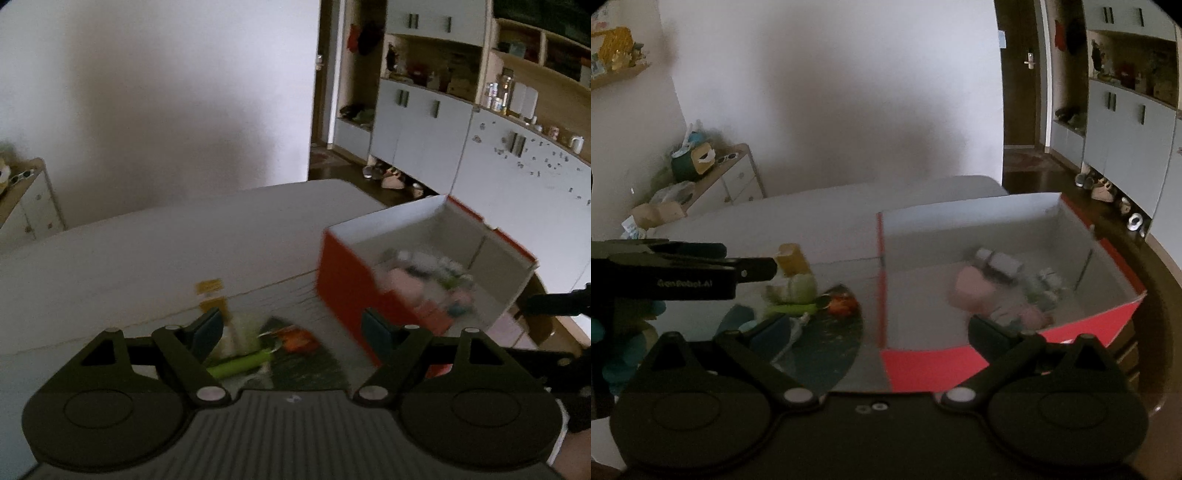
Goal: Organize rigid objects
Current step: 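Withdraw both tools from the shoebox back toward the mat, then grasp the teal soap with the left gripper while the right gripper grasps the white tape dispenser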
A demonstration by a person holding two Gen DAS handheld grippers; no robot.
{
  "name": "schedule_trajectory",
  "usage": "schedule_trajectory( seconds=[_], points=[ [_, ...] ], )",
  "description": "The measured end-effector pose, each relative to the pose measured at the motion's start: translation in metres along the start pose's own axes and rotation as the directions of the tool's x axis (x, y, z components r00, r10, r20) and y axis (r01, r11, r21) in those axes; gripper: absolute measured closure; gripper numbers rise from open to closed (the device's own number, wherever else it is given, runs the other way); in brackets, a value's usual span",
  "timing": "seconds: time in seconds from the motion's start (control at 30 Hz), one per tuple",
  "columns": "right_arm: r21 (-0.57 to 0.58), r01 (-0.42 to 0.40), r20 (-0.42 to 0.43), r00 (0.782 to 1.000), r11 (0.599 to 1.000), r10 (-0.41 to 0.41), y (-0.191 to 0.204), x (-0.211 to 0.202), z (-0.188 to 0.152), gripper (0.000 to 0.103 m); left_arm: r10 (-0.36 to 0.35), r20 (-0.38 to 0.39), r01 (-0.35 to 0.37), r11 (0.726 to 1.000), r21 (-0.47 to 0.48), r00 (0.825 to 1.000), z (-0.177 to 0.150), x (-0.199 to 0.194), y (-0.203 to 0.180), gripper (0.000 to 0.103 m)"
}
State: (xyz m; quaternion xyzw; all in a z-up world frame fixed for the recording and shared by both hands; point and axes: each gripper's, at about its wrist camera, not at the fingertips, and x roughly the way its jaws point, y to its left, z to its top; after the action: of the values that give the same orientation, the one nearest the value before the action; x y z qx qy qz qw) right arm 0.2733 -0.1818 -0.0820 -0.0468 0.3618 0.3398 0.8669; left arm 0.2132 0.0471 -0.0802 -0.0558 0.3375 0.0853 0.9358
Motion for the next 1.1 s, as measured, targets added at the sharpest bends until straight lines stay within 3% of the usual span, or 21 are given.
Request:
schedule_trajectory(
  seconds=[0.57,1.1],
  points=[
    [-0.020,0.015,-0.108,0.994,1.000,-0.017,0.077,0.059,-0.005,0.001,0.045,-0.084,-0.049,0.998,-0.046,0.995,-0.064,0.029,0.097,0.021],
    [0.027,0.093,-0.245,0.966,0.995,-0.084,0.111,0.143,-0.014,0.002,0.010,-0.127,-0.017,0.999,-0.051,0.992,-0.094,0.063,0.116,0.021]
  ],
)
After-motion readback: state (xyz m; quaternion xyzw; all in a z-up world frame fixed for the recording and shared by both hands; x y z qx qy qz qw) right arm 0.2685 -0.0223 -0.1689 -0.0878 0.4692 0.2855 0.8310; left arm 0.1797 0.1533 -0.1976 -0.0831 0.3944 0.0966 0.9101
